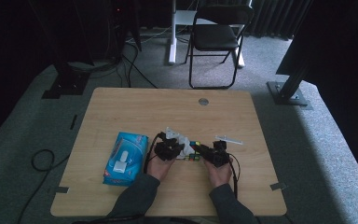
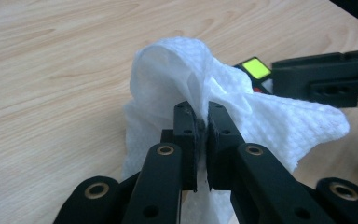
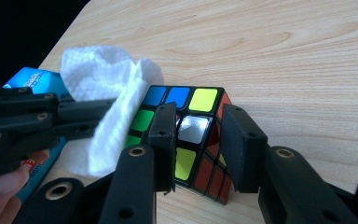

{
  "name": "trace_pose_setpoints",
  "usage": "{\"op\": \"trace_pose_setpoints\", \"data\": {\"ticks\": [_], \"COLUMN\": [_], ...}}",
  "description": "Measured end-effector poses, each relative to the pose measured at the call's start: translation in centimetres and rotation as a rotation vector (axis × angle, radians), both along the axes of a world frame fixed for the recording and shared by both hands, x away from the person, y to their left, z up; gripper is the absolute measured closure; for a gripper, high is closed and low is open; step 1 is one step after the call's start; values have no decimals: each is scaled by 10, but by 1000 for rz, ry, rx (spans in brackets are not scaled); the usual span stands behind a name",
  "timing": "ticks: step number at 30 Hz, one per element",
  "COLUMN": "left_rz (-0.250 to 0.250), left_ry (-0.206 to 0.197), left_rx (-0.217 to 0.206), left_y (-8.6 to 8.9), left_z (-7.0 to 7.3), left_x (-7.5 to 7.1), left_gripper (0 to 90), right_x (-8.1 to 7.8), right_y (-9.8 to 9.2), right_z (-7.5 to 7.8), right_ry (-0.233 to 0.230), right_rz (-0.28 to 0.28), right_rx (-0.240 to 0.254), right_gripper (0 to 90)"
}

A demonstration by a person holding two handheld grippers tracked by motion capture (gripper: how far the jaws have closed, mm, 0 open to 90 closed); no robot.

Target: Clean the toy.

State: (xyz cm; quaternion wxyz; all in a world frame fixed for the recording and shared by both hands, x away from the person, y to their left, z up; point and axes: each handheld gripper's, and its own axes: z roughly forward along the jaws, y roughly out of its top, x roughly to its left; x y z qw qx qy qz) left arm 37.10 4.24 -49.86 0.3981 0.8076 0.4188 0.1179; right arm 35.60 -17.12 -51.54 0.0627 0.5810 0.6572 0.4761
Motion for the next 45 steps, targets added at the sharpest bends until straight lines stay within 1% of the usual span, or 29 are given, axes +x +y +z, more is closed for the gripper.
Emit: {"op": "trace_pose_setpoints", "data": {"ticks": [1,3,4,5,7,11,13,15,17,19,20,22,23,24,26,33,36,39,45], "left_rz": [-5,-8,-5,-2,0,13,22,30,32,36,38,29,26,26,23,21,19,25,22], "left_ry": [5,3,-7,-1,-7,-8,2,31,51,58,62,72,69,72,73,76,65,65,57], "left_rx": [-3,0,8,5,24,44,51,69,81,71,72,97,90,88,100,97,101,95,97], "left_y": [-1,-3,-3,-3,-3,-5,-4,-5,-7,-7,-7,-9,-8,-8,-9,-8,-8,-8,-7], "left_z": [-1,-3,-4,-4,-5,-6,-7,-13,-22,-27,-30,-35,-36,-36,-35,-35,-35,-35,-32], "left_x": [-1,-3,-5,-5,-5,-4,-2,1,2,3,3,5,5,5,6,6,5,5,4], "left_gripper": [844,845,845,844,844,844,844,844,845,846,846,845,845,844,844,842,840,840,839], "right_x": [0,0,0,0,0,-1,-1,-1,-1,-1,-1,-1,-1,-1,-1,-1,-1,-1,-1], "right_y": [0,0,0,0,1,1,1,1,1,1,1,1,1,1,1,1,1,1,1], "right_z": [0,0,0,0,0,0,0,0,0,0,0,0,0,0,0,0,0,0,0], "right_ry": [-1,-1,0,-3,-3,-5,-5,-5,-5,-5,-5,-6,-6,-6,-7,-7,-7,-7,-8], "right_rz": [1,1,2,1,1,0,0,0,1,1,1,1,1,1,1,1,2,2,4], "right_rx": [1,1,3,-1,-3,-4,-5,-5,-4,-5,-5,-5,-6,-6,-7,-8,-6,-6,-3], "right_gripper": [671,671,671,672,672,672,672,672,672,672,673,672,673,672,672,672,672,672,673]}}
